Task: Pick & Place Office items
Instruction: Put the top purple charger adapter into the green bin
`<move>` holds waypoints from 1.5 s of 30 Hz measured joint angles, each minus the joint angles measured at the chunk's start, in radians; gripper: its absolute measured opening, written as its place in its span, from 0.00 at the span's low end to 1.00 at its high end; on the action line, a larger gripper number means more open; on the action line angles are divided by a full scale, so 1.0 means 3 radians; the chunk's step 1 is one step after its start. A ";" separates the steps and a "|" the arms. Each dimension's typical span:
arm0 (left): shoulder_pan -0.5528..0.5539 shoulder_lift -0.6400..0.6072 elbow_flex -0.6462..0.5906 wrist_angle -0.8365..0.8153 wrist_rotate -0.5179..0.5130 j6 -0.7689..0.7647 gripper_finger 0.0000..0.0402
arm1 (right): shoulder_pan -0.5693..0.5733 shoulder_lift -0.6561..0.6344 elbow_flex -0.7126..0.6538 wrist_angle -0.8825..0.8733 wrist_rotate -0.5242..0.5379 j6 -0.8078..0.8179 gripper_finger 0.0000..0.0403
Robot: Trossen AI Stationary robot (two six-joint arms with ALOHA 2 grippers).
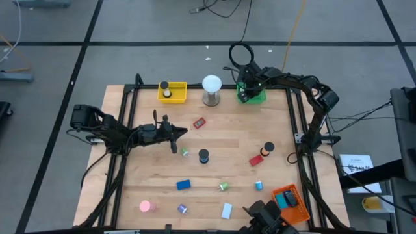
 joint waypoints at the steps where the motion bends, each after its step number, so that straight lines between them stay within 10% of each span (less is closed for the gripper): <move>1: -0.0001 0.0000 0.0000 0.0001 0.0001 0.0000 0.09 | 0.0000 0.0000 0.0000 0.0005 -0.0061 0.0001 0.03; 45: 0.0000 0.0000 0.0000 -0.0005 0.0001 0.0053 0.09 | -0.0004 -0.0229 -0.0001 0.0142 0.0239 -0.0212 0.02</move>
